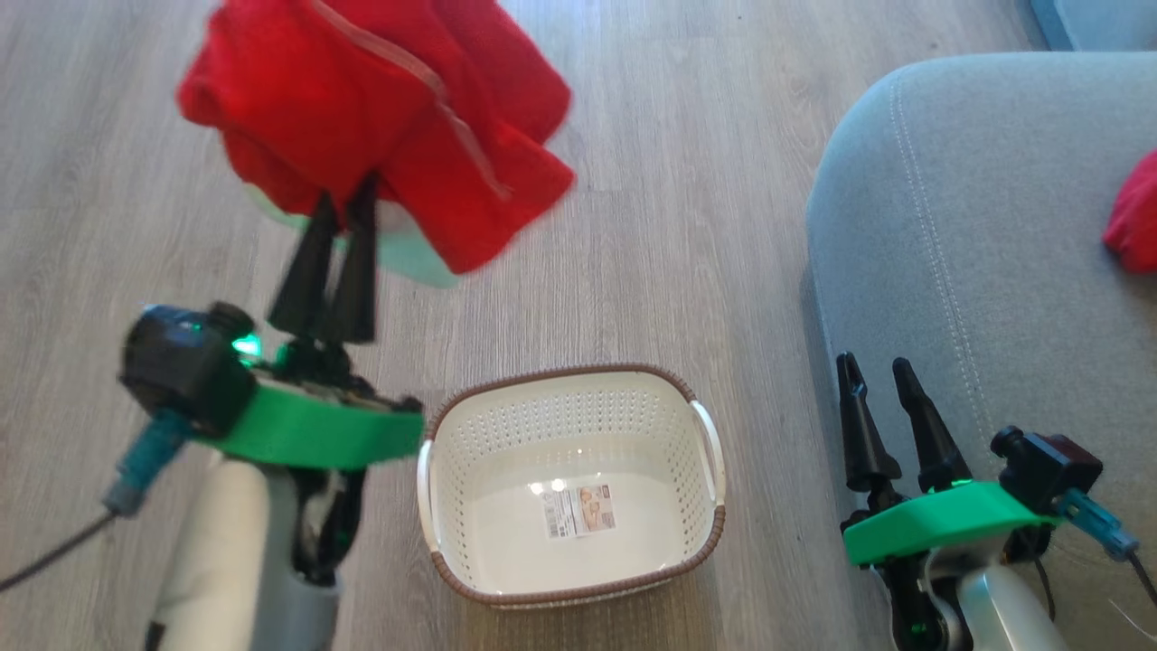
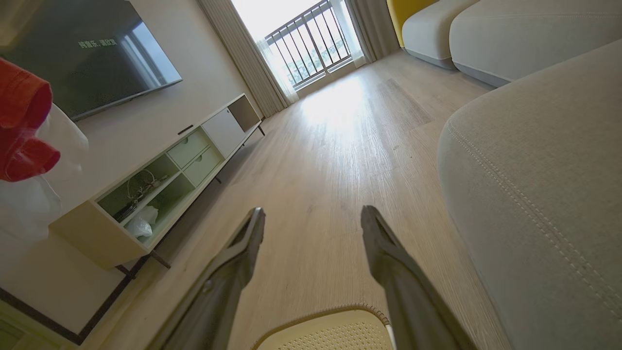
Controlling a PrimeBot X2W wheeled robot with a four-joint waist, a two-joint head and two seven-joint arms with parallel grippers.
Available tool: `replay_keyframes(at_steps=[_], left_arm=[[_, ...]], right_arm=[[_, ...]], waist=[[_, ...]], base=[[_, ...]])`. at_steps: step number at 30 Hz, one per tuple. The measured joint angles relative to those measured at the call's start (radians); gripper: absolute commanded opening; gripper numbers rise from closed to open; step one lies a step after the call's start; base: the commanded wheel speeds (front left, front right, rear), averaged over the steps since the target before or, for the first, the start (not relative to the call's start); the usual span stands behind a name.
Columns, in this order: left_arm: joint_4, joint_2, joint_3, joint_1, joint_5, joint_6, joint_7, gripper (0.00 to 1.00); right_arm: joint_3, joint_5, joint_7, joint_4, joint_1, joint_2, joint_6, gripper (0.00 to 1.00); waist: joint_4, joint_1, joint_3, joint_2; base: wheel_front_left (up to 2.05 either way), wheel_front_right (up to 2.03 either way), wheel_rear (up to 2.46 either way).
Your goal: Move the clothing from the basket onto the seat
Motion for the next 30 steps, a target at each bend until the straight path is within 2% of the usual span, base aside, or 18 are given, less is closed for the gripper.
replay_keyframes(at_steps=[7,13,30], left_arm=[[-0.004,0.000,-0.131,0.056,0.058,-0.043,0.000,0.00],[0.062,0.002,-0.234,0.111,0.096,-0.057,0.000,0.00],[0.070,0.004,-0.230,0.119,0.091,-0.060,0.000,0.00]], right_arm=[[0.006,0.006,0.000,-0.009,0.013,0.000,0.000,1.00],[0.020,0.006,0.000,-0.014,0.013,0.000,0.000,1.00],[0.064,0.008,0.000,-0.055,0.016,0.000,0.000,1.00]], waist=[[0.001,0.0000,-0.016,0.0000],[-0.005,0.0000,-0.022,-0.0001],[-0.011,0.0000,-0.039,0.0000]], base=[[0.00,0.00,0.00],[0.00,0.00,0.00],[0.00,0.00,0.00]])
